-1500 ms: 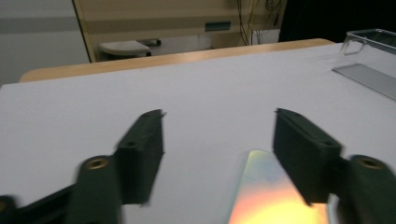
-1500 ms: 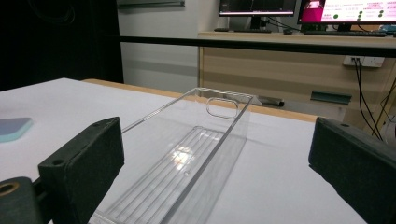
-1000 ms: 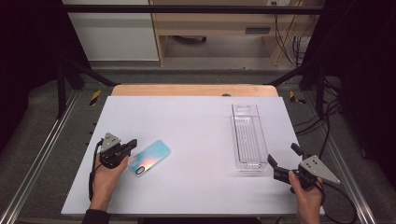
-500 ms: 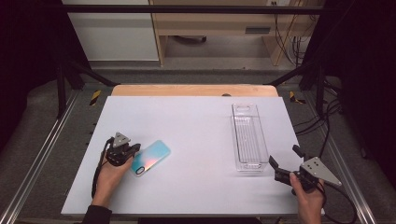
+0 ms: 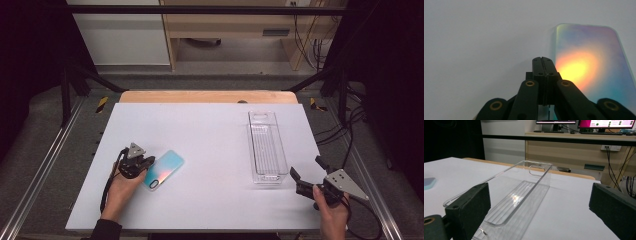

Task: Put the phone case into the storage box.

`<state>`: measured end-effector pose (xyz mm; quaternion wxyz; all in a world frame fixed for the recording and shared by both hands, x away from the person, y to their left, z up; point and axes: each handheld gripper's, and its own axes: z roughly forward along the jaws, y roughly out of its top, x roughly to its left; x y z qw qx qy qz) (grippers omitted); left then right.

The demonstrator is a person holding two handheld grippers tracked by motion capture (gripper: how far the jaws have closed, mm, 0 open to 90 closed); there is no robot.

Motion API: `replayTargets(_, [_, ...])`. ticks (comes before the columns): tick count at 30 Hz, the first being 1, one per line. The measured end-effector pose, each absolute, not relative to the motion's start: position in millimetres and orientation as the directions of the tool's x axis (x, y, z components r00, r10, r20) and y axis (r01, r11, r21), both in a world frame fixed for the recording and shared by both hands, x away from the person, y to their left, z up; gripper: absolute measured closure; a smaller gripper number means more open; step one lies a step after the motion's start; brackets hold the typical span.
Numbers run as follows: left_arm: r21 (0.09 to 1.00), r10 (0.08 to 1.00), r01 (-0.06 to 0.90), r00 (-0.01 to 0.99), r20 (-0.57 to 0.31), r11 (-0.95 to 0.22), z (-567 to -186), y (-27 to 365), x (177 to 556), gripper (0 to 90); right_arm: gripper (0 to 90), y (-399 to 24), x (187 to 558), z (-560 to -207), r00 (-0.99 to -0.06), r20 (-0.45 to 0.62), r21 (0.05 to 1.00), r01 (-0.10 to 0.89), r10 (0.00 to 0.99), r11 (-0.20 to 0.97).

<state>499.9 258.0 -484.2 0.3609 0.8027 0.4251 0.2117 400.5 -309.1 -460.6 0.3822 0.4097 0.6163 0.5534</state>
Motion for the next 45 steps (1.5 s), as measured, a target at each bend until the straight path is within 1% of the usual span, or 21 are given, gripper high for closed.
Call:
replayTargets(7, [0.765,0.809,0.511,0.587,0.021,-0.392,-485,244,499,90.0,4.0,-307,401,-461,-0.376,-0.026,0.994,0.086,0.926,0.062])
replayTargets(11, [0.75,0.777,0.49,0.628,0.049,-0.444,-484,225,496,90.0,4.0,-308,401,-461,-0.374,-0.019,0.994,0.089,0.927,0.057])
replayTargets(20, [0.732,0.749,0.466,0.657,0.09,-0.497,-482,203,483,90.0,4.0,-306,401,-460,-0.386,-0.022,0.994,0.088,0.922,0.061])
replayTargets(23, [0.731,0.749,0.474,0.659,0.074,-0.49,-482,199,478,90.0,3.9,-307,401,-461,-0.385,-0.02,0.994,0.09,0.923,0.059])
replayTargets(29, [0.726,0.724,0.454,0.684,0.087,-0.516,-481,183,466,90.0,3.9,-309,398,-459,-0.382,-0.014,0.996,0.077,0.924,0.047])
replayTargets(40, [0.734,0.688,0.415,0.72,0.096,-0.537,-483,166,458,90.0,3.8,-309,399,-459,-0.38,-0.01,0.996,0.082,0.925,0.044])
replayTargets(45, [0.749,0.699,0.41,0.708,0.099,-0.521,-481,168,458,90.0,3.9,-308,399,-460,-0.379,-0.013,0.995,0.084,0.925,0.048])
